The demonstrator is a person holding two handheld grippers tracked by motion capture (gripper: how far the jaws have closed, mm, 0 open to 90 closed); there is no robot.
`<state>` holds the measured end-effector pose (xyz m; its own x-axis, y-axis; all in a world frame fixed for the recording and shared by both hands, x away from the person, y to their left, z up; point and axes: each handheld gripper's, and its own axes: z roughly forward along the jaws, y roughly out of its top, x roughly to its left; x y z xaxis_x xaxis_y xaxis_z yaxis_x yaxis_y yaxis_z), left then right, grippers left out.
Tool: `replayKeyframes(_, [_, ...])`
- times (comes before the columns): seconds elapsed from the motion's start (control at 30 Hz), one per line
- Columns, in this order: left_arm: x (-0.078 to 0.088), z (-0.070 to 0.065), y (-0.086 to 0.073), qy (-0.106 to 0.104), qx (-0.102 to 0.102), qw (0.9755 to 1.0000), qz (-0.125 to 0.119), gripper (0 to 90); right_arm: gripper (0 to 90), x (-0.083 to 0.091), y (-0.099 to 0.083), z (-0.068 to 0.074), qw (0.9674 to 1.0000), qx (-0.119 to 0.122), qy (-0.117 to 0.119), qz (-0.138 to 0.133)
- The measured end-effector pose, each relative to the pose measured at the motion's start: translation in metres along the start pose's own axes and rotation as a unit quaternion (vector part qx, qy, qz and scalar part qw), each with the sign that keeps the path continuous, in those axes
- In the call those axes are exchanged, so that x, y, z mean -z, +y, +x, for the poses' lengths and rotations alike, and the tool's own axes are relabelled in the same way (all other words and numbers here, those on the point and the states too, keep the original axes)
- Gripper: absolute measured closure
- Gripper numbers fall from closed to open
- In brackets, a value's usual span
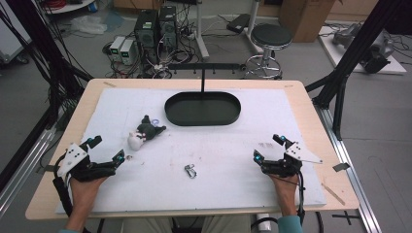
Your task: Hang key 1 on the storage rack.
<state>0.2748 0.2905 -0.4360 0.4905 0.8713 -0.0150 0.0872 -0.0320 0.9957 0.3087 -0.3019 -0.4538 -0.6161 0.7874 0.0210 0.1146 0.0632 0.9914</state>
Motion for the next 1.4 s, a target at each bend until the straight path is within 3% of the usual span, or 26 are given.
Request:
replayKeyframes(0.2, [-0.008,0.003,0.017,-0.003,-0.002,0.9994,0.034,1.7,1.2,0.000,0.000,0.000,1.0000,0.001,0.000,0.000])
replayKeyframes(0.23, [-0.011,0.004,0.025,-0.004,-0.011,0.9986,0.052,1.7,1.2,0.000,0.000,0.000,1.0000,0.001,0.000,0.000])
replayKeyframes(0.33, [-0.013,0.005,0.030,-0.002,-0.012,0.9980,0.062,1.7,1.2,0.000,0.000,0.000,1.0000,0.001,0.000,0.000])
replayKeyframes(0.5, [-0.026,0.007,0.046,-0.015,-0.024,0.9932,0.113,1.7,1.2,0.000,0.000,0.000,1.0000,-0.001,0.000,0.000])
replayKeyframes(0.6, [-0.032,0.008,0.050,-0.023,-0.024,0.9914,0.126,1.7,1.2,0.000,0.000,0.000,1.0000,0.000,0.000,0.000])
replayKeyframes(0.67, [-0.040,0.011,0.058,-0.024,-0.026,0.9887,0.146,1.7,1.2,0.000,0.000,0.000,1.0000,-0.002,0.000,0.000])
replayKeyframes(0.77, [-0.045,0.012,0.063,-0.026,-0.023,0.9875,0.154,1.7,1.2,0.000,0.000,0.000,1.0000,-0.002,0.000,0.000])
replayKeyframes(0.8, [-0.050,0.014,0.067,-0.033,-0.019,0.9850,0.168,1.7,1.2,0.000,0.000,0.000,1.0000,-0.001,-0.001,-0.001])
replayKeyframes(0.83, [-0.050,0.014,0.067,-0.033,-0.019,0.9850,0.168,1.7,1.2,0.000,0.000,0.000,1.0000,-0.002,0.000,0.000])
replayKeyframes(0.9, [-0.055,0.016,0.071,-0.041,-0.015,0.9820,0.184,1.7,1.2,0.000,0.000,-0.001,1.0000,-0.001,-0.002,-0.003])
replayKeyframes(0.93, [-0.055,0.016,0.071,-0.041,-0.015,0.9820,0.184,1.7,1.2,0.000,0.000,-0.001,1.0000,0.000,-0.002,-0.002])
replayKeyframes(1.03, [-0.062,0.014,0.073,-0.042,-0.028,0.9776,0.204,1.7,1.2,0.000,0.000,-0.001,1.0000,0.000,-0.001,-0.002])
replayKeyframes(1.13, [-0.069,0.014,0.072,-0.045,-0.031,0.9727,0.226,1.7,1.2,0.000,0.000,-0.001,1.0000,-0.001,-0.002,-0.002])
replayKeyframes(1.17, [-0.075,0.015,0.069,-0.051,-0.024,0.9710,0.232,1.7,1.2,0.000,0.000,-0.001,1.0000,-0.001,-0.001,-0.003])
replayKeyframes(1.2, [-0.075,0.015,0.069,-0.051,-0.024,0.9710,0.232,1.7,1.2,0.000,0.000,-0.001,1.0000,-0.001,-0.001,-0.003])
replayKeyframes(1.4, [-0.085,0.017,0.063,-0.046,-0.027,0.9623,0.267,1.7,1.2,0.000,0.000,-0.001,1.0000,0.000,-0.001,-0.003])
